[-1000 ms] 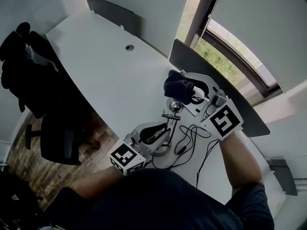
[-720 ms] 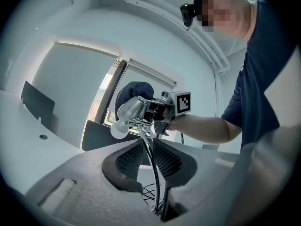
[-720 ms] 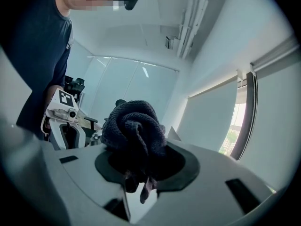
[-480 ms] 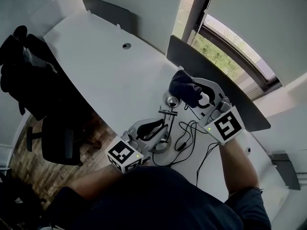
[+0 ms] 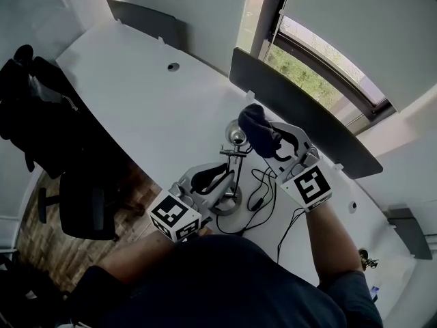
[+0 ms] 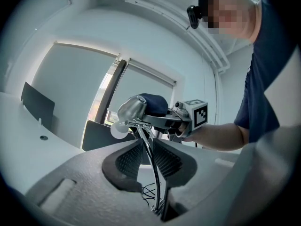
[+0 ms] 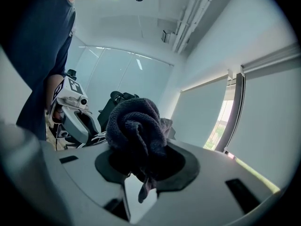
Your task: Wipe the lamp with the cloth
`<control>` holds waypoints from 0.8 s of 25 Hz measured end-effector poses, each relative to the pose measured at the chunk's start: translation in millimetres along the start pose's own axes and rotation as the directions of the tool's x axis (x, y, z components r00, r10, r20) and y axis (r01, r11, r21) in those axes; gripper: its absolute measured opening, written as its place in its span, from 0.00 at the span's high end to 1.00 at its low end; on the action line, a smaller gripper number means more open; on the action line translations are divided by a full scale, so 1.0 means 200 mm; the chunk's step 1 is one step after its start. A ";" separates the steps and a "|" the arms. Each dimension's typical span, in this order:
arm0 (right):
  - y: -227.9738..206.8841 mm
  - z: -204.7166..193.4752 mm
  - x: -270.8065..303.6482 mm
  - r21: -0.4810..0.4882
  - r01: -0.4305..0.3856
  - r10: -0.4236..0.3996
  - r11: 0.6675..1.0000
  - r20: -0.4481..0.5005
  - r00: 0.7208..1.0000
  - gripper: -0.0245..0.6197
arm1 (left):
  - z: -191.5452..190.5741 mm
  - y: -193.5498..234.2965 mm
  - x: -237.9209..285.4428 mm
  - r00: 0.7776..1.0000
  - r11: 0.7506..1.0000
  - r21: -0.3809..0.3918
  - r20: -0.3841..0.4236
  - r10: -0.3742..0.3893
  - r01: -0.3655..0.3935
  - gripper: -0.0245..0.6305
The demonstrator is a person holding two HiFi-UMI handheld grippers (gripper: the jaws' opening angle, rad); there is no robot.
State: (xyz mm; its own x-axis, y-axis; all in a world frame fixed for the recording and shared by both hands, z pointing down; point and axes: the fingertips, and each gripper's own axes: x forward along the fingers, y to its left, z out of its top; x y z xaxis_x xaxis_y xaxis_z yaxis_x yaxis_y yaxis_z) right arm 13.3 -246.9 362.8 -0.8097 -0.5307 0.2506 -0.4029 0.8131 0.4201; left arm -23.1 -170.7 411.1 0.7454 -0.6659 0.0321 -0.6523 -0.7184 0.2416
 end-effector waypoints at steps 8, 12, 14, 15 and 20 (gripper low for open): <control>0.16 -0.06 -0.02 -0.023 -0.021 0.018 1.000 -0.092 0.996 0.75 | 0.01 0.00 0.00 1.000 1.000 0.009 0.004 -0.006 0.006 0.85; 0.18 -0.01 -0.04 -0.063 -0.023 0.016 0.998 -0.118 0.993 0.75 | 0.00 0.00 0.00 1.000 1.000 0.008 0.006 -0.011 0.011 0.85; 0.19 0.03 -0.06 -0.070 -0.025 0.017 0.997 -0.108 0.994 0.75 | 0.00 0.00 0.00 1.000 1.000 0.007 0.007 -0.014 0.014 0.85; 0.20 0.06 -0.07 -0.069 -0.028 0.022 0.997 -0.093 0.995 0.75 | 0.00 0.00 0.00 1.000 1.000 0.007 0.006 -0.017 0.016 0.85; 0.27 0.20 -0.07 -0.138 -0.059 0.050 0.989 -0.066 0.997 0.75 | 0.00 -0.01 0.00 1.000 1.000 0.006 0.005 -0.027 0.027 0.85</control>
State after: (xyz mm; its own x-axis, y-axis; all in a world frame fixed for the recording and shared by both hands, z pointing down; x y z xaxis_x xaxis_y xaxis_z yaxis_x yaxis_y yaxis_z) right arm -14.1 -186.5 347.5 -0.7988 -0.5040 0.3284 -0.2921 0.8023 0.5206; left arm -21.5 -169.6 410.3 0.7620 -0.6473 0.0206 -0.6328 -0.7373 0.2365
